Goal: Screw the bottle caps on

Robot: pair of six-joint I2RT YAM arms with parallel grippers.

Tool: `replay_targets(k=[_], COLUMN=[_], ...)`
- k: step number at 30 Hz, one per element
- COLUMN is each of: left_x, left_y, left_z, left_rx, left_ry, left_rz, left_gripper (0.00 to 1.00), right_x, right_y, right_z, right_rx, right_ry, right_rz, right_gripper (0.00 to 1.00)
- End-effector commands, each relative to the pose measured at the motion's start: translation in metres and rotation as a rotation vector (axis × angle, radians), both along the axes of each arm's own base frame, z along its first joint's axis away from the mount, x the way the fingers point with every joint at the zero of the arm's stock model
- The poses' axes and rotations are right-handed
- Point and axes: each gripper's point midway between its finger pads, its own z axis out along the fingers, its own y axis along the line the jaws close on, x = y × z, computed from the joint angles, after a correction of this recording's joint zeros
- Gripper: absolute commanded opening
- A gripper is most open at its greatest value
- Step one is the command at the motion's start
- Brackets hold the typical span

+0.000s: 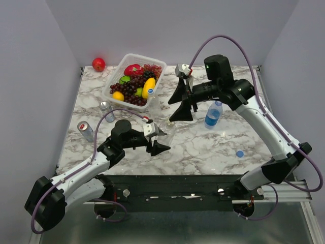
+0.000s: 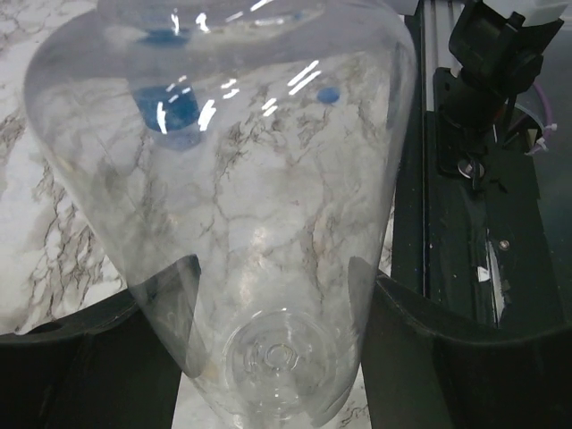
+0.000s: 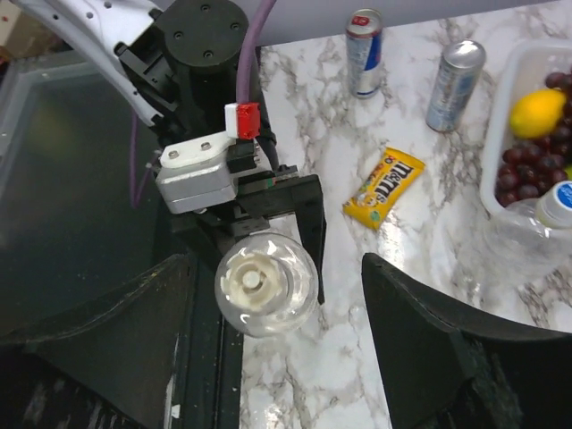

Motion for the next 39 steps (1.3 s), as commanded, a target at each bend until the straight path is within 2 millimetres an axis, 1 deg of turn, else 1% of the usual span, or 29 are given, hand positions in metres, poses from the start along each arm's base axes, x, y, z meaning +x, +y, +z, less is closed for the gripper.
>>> replay_targets(k=[1, 5, 8, 10, 17, 18, 22, 28, 29, 30, 32, 33, 34, 35, 36, 37, 38, 39], left_x=[-0.005, -0.003, -0.001, 0.001, 0.011, 0.012, 0.013, 0.016, 0.016, 0.017, 0.018, 0.021, 0.022, 0.024, 0.027, 0.030, 0.032, 0.035], left_y=[-0.004, -0.004, -0.004, -0.004, -0.003, -0.004, -0.004, -0.005, -0.005, -0.004, -0.004, -0.004, -0.003, -0.003, -0.003, -0.001, -0.001, 0.000], left_z=[0.016, 0.020, 0.021, 0.023, 0.032, 0.033, 0.036, 0.042, 0.043, 0.046, 0.048, 0.053, 0.056, 0.058, 0.066, 0.070, 0.076, 0.083], left_rx=[0.005, 0.001, -0.002, -0.006, -0.036, -0.041, -0.047, -0.062, -0.067, -0.072, -0.084, -0.101, -0.113, -0.126, -0.155, -0.172, -0.191, -0.212], left_ry=[-0.085, -0.085, -0.072, -0.071, -0.054, -0.057, -0.057, -0.057, -0.058, -0.065, -0.046, -0.043, -0.040, -0.033, -0.030, -0.026, -0.028, -0.040], left_rz=[-0.080, -0.071, -0.069, -0.062, -0.021, -0.019, -0.018, -0.011, -0.008, -0.005, 0.005, 0.018, 0.029, 0.042, 0.062, 0.080, 0.089, 0.101], left_gripper=[0.00, 0.00, 0.00, 0.00, 0.00, 0.00, 0.00, 0.00, 0.00, 0.00, 0.00, 0.00, 0.00, 0.00, 0.00, 0.00, 0.00, 0.00], right_x=[-0.011, -0.013, -0.017, -0.021, -0.031, -0.031, -0.027, -0.008, -0.006, -0.003, 0.000, 0.000, 0.001, 0.003, 0.004, 0.004, 0.009, 0.009], right_y=[0.012, 0.011, 0.010, 0.009, 0.005, 0.005, 0.007, 0.014, 0.015, 0.016, 0.017, 0.018, 0.018, 0.019, 0.019, 0.020, 0.023, 0.023], right_z=[-0.004, -0.012, -0.014, -0.013, -0.022, -0.022, -0.025, -0.028, -0.029, -0.030, -0.029, -0.029, -0.028, -0.029, -0.028, -0.026, -0.029, -0.023], right_rx=[0.055, 0.042, 0.041, 0.047, 0.033, 0.033, 0.027, 0.019, 0.017, 0.013, 0.014, 0.013, 0.014, 0.020, 0.022, 0.028, 0.055, 0.081], right_ry=[0.050, 0.051, 0.052, 0.052, 0.108, 0.110, 0.116, 0.091, 0.087, 0.083, 0.087, 0.086, 0.104, 0.104, 0.107, 0.144, 0.130, 0.117], right_rz=[0.142, 0.166, 0.186, 0.207, 0.248, 0.247, 0.221, 0.156, 0.148, 0.135, 0.121, 0.116, 0.104, 0.094, 0.079, 0.056, 0.043, 0.024], right_gripper=[0.90, 0.90, 0.89, 0.86, 0.78, 0.74, 0.68, 0.55, 0.52, 0.45, 0.38, 0.32, 0.29, 0.28, 0.26, 0.26, 0.25, 0.25])
